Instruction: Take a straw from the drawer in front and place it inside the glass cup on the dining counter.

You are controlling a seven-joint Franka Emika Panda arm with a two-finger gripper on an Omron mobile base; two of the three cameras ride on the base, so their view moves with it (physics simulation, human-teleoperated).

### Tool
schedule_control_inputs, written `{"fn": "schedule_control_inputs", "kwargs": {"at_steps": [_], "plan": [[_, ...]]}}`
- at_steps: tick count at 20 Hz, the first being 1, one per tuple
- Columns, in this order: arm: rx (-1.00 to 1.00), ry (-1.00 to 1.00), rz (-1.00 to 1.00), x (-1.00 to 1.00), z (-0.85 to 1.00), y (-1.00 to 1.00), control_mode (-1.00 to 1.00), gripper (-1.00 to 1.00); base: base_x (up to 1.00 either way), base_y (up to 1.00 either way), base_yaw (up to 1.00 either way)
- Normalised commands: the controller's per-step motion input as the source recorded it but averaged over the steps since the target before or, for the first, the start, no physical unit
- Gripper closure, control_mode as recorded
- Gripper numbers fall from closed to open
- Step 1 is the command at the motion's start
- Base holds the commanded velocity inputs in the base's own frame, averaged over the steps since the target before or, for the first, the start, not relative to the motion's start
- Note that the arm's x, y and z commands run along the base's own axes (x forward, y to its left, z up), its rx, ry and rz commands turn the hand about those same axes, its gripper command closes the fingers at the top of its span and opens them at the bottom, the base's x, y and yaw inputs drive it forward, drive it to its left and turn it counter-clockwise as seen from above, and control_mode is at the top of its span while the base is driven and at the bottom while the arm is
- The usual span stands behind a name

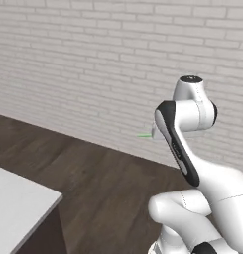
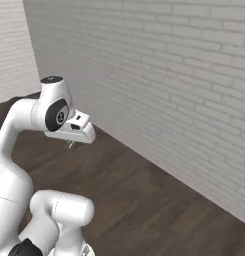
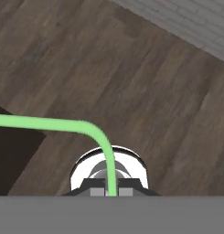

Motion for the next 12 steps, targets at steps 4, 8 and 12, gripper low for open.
{"fn": "schedule_control_inputs", "kwargs": {"at_steps": [4,8,12], "plan": [[0.0,0.0,0.0,0.0,0.0,0.0,1.0,1.0,1.0,-0.4,0.58],[0.0,0.0,0.0,0.0,0.0,0.0,1.0,1.0,1.0,-0.37,0.65],[0.0,0.0,0.0,0.0,0.0,0.0,1.0,1.0,1.0,-0.35,0.68]]}}
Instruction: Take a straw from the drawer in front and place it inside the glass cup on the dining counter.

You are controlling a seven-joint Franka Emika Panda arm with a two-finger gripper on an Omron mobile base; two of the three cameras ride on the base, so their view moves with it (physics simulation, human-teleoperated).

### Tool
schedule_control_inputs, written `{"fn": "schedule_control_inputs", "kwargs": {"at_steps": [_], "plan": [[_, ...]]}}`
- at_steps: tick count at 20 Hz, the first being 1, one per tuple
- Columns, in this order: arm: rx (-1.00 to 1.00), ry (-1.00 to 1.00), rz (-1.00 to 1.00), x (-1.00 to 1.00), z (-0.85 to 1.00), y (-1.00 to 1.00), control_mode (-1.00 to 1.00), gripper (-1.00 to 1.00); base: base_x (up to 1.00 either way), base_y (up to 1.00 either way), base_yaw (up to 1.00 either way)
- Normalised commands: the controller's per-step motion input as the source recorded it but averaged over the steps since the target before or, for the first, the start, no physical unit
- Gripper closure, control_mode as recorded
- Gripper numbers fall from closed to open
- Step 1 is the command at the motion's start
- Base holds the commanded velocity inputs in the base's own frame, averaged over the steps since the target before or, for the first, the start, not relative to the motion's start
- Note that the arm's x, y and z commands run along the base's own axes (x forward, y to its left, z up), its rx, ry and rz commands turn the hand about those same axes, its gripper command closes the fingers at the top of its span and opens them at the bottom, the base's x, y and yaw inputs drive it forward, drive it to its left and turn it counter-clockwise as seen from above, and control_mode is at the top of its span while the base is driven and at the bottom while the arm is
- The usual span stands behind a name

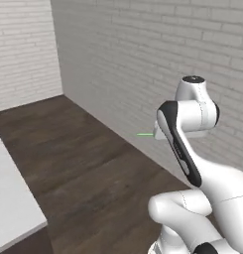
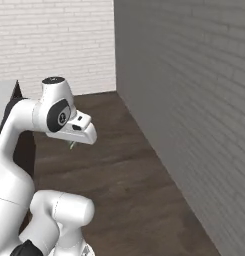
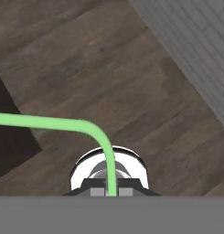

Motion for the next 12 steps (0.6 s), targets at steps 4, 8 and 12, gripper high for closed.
{"fn": "schedule_control_inputs", "kwargs": {"at_steps": [4,8,12], "plan": [[0.0,0.0,0.0,0.0,0.0,0.0,1.0,1.0,1.0,-0.36,0.67],[0.0,0.0,0.0,0.0,0.0,0.0,1.0,1.0,1.0,-0.39,0.66],[0.0,0.0,0.0,0.0,0.0,0.0,1.0,1.0,1.0,-0.42,0.63]]}}
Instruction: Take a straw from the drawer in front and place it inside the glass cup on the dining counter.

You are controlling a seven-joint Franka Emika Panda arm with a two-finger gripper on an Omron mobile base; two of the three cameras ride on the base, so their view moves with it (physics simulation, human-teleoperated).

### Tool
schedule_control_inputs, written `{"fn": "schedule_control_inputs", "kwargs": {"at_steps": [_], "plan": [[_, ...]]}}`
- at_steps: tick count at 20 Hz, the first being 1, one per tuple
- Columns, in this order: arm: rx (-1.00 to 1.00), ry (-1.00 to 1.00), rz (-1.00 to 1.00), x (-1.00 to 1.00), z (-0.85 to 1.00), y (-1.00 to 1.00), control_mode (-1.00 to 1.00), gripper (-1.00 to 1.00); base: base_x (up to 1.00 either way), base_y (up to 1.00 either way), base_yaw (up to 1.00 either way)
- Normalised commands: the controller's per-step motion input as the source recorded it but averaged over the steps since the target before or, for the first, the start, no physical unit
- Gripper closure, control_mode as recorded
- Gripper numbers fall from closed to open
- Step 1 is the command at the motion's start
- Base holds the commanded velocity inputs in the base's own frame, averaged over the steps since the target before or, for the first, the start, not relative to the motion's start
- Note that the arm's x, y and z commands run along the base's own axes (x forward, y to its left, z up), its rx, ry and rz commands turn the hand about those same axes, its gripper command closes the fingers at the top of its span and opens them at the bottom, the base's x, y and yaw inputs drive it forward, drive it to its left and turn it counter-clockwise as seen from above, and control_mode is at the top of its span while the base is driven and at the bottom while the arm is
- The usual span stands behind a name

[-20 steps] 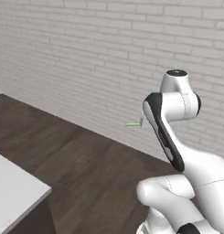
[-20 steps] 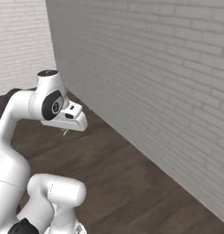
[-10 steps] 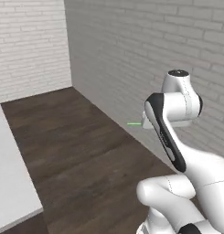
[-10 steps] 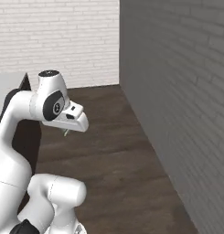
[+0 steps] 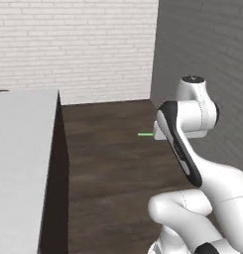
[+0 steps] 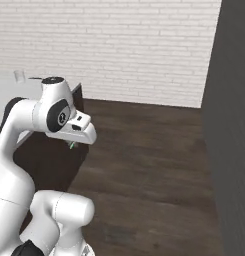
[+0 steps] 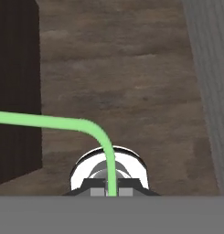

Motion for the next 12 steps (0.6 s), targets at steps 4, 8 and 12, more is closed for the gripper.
{"fn": "schedule_control_inputs", "kwargs": {"at_steps": [4,8,12], "plan": [[0.0,0.0,0.0,0.0,0.0,0.0,1.0,1.0,1.0,-0.44,0.61],[0.0,0.0,0.0,0.0,0.0,0.0,1.0,1.0,1.0,-0.52,0.54],[0.0,0.0,0.0,0.0,0.0,0.0,1.0,1.0,1.0,-0.75,0.42]]}}
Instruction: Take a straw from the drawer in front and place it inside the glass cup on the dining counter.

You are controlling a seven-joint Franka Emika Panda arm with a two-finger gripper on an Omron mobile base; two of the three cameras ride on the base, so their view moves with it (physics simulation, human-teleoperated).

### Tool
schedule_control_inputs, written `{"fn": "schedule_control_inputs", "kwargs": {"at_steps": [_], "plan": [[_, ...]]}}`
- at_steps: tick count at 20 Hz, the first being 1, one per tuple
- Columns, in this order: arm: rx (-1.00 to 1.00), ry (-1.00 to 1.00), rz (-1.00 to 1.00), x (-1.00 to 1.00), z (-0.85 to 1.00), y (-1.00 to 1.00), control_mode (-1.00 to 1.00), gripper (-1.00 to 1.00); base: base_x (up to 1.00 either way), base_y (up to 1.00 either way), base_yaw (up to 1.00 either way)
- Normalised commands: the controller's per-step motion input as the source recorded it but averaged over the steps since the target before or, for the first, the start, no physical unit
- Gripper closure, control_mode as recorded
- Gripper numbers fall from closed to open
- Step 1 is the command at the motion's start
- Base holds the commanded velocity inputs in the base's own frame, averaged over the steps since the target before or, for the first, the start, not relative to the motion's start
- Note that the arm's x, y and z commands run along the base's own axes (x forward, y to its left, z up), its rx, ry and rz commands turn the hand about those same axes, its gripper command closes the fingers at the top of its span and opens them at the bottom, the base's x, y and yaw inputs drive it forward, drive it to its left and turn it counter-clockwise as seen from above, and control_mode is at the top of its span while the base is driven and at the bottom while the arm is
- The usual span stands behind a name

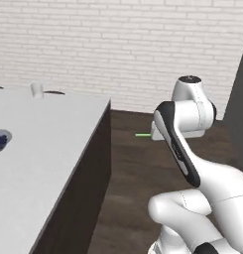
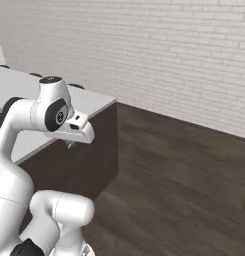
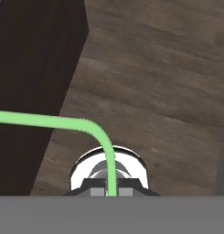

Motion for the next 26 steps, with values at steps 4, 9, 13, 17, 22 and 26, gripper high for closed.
{"fn": "schedule_control_inputs", "kwargs": {"at_steps": [4,9,13,17,22,26], "plan": [[0.0,0.0,0.0,0.0,0.0,0.0,1.0,1.0,1.0,-0.92,0.35],[0.0,0.0,0.0,0.0,0.0,0.0,1.0,1.0,1.0,-0.98,0.36],[0.0,0.0,0.0,0.0,0.0,0.0,1.0,1.0,1.0,-0.94,0.39],[0.0,0.0,0.0,0.0,0.0,0.0,1.0,1.0,0.97,-0.93,0.43],[0.0,0.0,0.0,0.0,0.0,0.0,1.0,1.0,0.84,-0.94,0.46],[0.0,0.0,0.0,0.0,0.0,0.0,1.0,1.0,0.76,-0.93,0.49]]}}
